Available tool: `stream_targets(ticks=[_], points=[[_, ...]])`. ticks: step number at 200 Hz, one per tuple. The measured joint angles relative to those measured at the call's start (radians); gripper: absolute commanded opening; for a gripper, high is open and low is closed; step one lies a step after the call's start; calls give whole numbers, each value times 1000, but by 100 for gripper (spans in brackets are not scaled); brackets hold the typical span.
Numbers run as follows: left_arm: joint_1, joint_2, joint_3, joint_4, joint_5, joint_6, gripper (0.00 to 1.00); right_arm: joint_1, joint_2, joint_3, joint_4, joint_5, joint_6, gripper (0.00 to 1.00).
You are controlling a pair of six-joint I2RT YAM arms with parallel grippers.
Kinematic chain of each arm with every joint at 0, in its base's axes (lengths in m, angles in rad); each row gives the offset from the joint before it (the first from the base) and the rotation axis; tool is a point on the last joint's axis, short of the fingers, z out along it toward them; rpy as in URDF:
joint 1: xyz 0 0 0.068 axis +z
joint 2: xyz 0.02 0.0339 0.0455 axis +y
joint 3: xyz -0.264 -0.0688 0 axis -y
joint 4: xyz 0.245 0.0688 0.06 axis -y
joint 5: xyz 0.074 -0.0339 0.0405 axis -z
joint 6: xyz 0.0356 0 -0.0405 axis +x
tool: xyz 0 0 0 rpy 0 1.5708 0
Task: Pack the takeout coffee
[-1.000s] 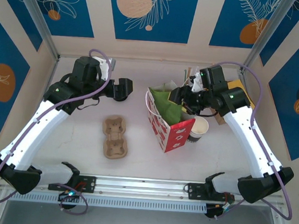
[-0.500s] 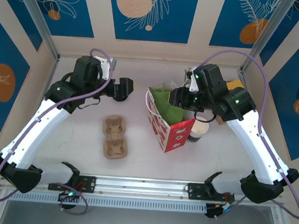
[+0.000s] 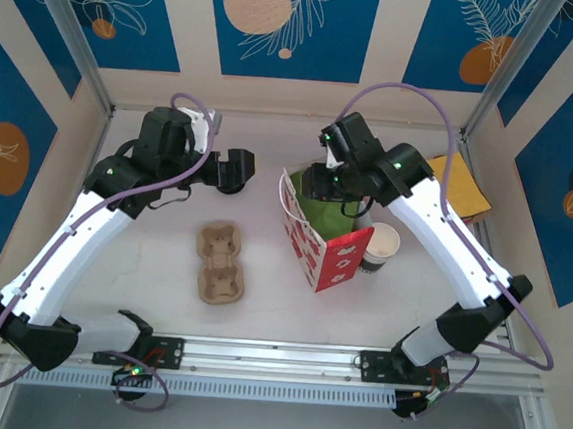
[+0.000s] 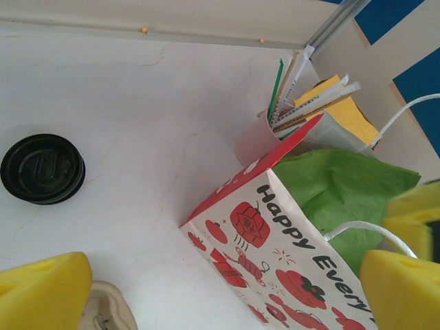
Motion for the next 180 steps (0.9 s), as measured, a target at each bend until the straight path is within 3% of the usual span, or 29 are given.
stream_targets(ticks=[44,104,180], points=[[0,-12,0,0,0,0,100,-27,53,-2,-2,73,-3,39],[0,-14,-1,-1,0,0,100,-52,70,-132,14,154,-2,39],[0,-14,-1,-1,0,5,100,-35,89,-209,39,157,13,39]])
